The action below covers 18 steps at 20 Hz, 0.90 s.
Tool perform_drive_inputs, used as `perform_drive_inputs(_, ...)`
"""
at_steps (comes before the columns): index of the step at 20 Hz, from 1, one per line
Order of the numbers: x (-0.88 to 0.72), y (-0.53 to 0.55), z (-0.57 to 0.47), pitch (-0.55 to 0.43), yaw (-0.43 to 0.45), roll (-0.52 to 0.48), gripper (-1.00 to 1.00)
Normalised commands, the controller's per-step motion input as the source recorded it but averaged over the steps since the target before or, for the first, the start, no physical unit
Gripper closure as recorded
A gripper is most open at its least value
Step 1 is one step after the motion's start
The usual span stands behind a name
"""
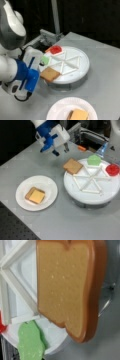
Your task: Ingredient selection for cheeseburger or sandwich
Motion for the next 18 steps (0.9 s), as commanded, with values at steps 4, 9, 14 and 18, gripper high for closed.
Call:
perform_drive_inputs(4, 0.22, -0.28, -0.13, 0.104, 0.170, 0.466, -1.00)
perform_drive_inputs(9, 0.23, -0.24, -0.04, 0.026, 0.103, 0.502, -1.00)
perform_drive_inputs(14, 0.24, -0.25, -0.10, 0.001, 0.106, 0.468, -1.00)
perform_drive_inputs(18, 0.27, -0.23, -0.17, -0.055, 0.088, 0.404, -1.00)
